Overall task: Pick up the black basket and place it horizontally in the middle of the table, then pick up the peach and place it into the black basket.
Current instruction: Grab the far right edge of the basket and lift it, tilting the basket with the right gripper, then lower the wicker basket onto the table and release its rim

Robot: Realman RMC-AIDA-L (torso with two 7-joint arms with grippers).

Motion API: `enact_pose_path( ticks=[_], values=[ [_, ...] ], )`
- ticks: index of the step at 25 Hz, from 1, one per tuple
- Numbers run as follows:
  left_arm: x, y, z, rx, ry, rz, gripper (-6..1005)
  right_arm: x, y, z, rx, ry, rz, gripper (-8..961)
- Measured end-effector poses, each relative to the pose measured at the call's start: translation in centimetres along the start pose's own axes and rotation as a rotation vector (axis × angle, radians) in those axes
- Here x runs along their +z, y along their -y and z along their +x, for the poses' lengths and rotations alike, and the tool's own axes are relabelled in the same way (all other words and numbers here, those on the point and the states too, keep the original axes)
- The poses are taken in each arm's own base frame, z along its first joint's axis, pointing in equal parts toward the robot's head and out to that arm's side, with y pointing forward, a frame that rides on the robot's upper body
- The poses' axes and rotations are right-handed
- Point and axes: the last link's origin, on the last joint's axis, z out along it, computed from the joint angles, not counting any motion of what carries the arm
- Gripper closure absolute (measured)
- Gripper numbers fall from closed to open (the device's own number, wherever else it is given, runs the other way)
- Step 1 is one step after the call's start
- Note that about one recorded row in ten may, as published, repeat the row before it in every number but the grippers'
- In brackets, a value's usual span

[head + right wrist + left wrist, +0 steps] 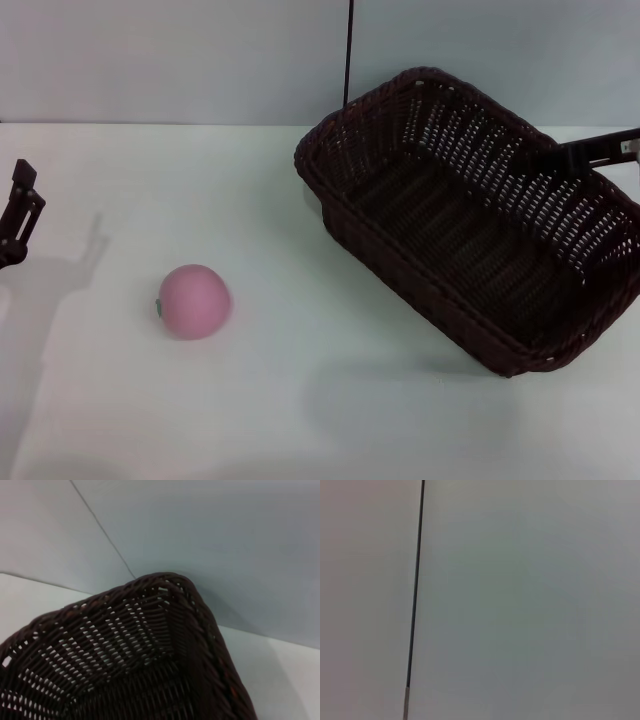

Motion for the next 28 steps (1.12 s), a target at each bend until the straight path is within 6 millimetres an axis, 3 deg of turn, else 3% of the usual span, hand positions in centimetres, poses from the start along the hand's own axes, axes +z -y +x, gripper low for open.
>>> enact_pose_path(
  ticks=[3,8,14,23,28],
  values=[
    [-0.1,0.0,0.0,0.0,-0.001,0.001,202,-0.1,0.0,0.0,-0.021,-0.006,0.006,560],
    [-0.2,0.1,0.0,0.0,-0.002,0.005,204,-1.1,-0.4,-0.4,-0.118,-0.029,0.036,656],
    [-0.2,0.0,0.0,-0.002,-0.003,0.0,206,-3.4,-2.3,-1.9,-0.31,-0.072,0.003,771],
    [-0.9,-0.1,0.3,-0.003,-0.021,0.0,210,-5.8,-5.3,-3.5,-0.703,-0.115,-0.1,778],
    [-1.5,0.0,0.3,-0.003,-0.019,0.004,212,-4.9,-6.8,-3.3,-0.875,-0.101,-0.195,778]
  ],
)
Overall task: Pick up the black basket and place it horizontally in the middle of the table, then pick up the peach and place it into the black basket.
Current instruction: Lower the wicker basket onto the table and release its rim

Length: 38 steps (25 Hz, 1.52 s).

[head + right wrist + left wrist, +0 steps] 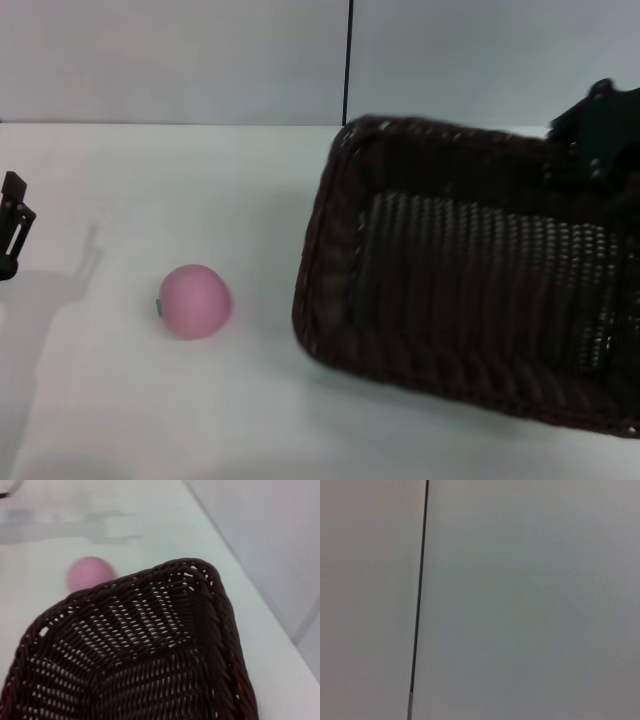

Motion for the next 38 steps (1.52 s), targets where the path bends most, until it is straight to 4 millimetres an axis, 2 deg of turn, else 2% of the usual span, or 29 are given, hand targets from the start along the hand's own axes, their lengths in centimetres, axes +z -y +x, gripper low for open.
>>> enact_pose_path(
  ticks=[11,19,29,38],
  values=[
    [-0.6,0.0,0.3,0.0,-0.014,-0.002,217,4.0,-1.7,-1.1,-0.173,0.021,-0.125,779],
    [-0.7,0.2,0.3,0.007,-0.012,-0.002,220,4.5,-2.2,-0.9,-0.229,0.026,-0.146,765],
    [-1.0,0.2,0.2,0.009,-0.007,0.0,224,5.0,-2.5,-0.6,-0.191,0.029,-0.137,719],
    [-1.2,0.2,0.2,-0.006,0.003,-0.028,228,3.7,-2.9,-0.1,-0.167,0.084,-0.079,533]
  ],
)
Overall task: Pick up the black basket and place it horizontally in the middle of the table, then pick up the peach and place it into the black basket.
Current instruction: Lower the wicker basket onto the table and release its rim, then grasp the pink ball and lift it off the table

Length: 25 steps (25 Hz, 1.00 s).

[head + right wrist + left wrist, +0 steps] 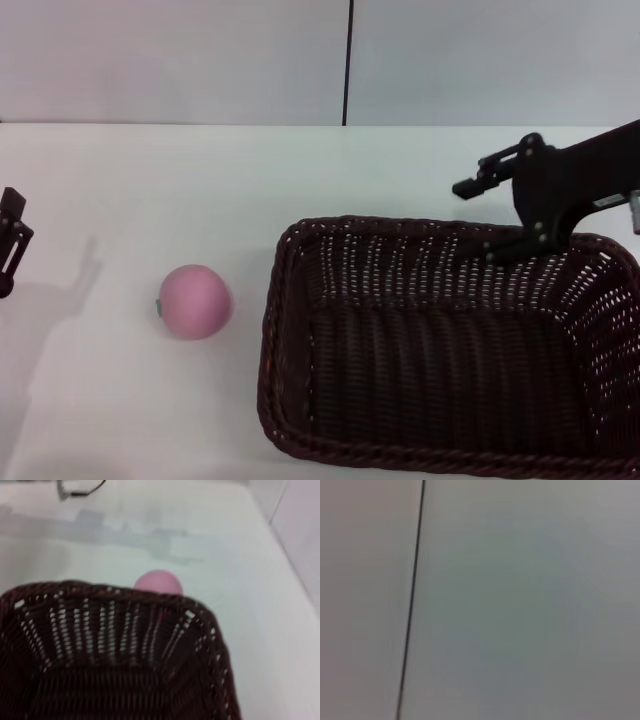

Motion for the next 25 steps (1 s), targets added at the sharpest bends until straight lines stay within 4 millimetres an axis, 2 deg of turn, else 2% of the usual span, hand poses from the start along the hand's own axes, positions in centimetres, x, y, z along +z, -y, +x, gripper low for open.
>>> enact_pose_path(
  ticks=[3,4,7,9,10,11,15,19,20,21,25],
  values=[
    [-0.1,0.1,0.0,-0.011,-0.001,-0.004,229,-1.7,-0.7,-0.2,0.009,0.072,0.065,454],
    [-0.5,0.6,0.5,-0.021,-0.009,-0.086,230,-2.3,-1.1,-0.3,0.017,0.109,0.092,416],
    [-0.6,1.1,0.9,-0.029,0.0,-0.167,231,-4.4,-2.4,-0.2,0.057,0.269,0.175,303],
    [-0.6,1.1,0.9,-0.029,0.0,-0.167,232,-6.0,-3.5,0.4,0.108,0.411,0.247,303],
    [-0.3,2.5,1.2,-0.069,0.108,-0.366,232,-6.8,-4.1,0.8,0.137,0.471,0.28,303],
    [0.1,3.0,1.4,-0.081,0.172,-0.45,233,-7.4,-4.5,1.2,0.164,0.542,0.313,303],
    [1.2,3.2,1.2,-0.058,0.274,-0.557,234,-9.7,-6.5,4.3,0.316,0.821,0.465,303],
    [2.2,2.6,0.1,-0.029,0.352,-0.603,236,-9.8,-8.4,7.7,0.447,1.014,0.597,303],
    [2.5,2.3,-0.2,-0.02,0.367,-0.614,236,-9.7,-9.2,9.3,0.516,1.09,0.666,303],
    [2.5,2.3,-0.2,-0.02,0.367,-0.614,237,-9.7,-9.2,9.3,0.516,1.09,0.666,303],
    [3.8,0.7,-1.5,0.006,0.447,-0.701,238,-9.5,-10.7,11.4,0.593,1.19,0.767,302]
  ],
)
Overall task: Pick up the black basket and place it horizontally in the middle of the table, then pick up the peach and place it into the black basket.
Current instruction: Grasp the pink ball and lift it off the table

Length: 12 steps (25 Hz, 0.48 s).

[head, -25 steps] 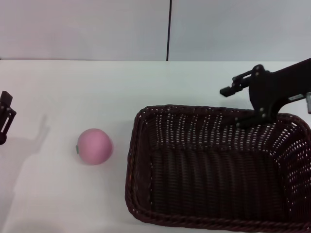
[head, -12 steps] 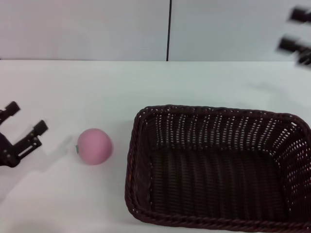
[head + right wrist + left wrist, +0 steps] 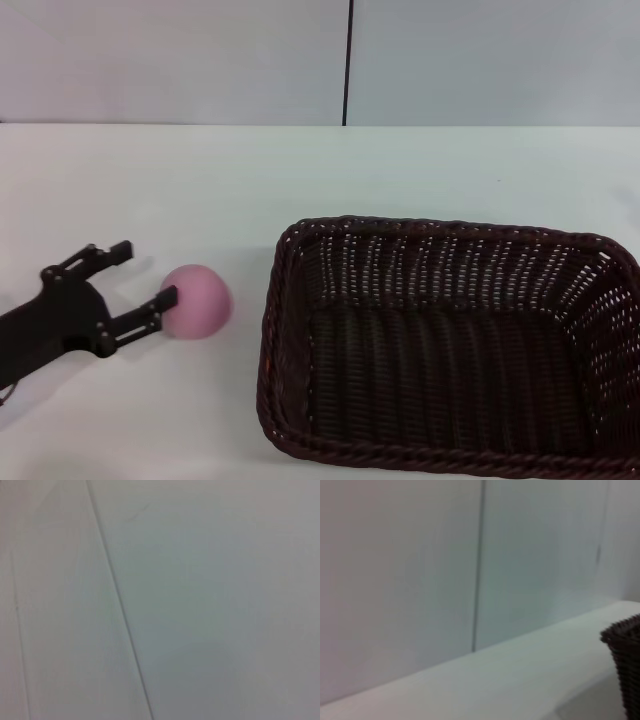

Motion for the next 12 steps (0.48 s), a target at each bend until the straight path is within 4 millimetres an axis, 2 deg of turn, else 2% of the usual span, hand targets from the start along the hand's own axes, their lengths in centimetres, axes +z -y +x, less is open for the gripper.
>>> enact_pose_path(
  ticks=[8,12],
  values=[
    [1.2,-0.7,-0.2,-0.008,0.047,-0.077,242,-0.6,0.0,0.3,0.012,-0.005,0.018,302],
    [1.6,-1.0,-0.4,-0.004,0.067,-0.101,243,-0.5,0.0,1.1,0.025,-0.012,0.031,302]
  ],
)
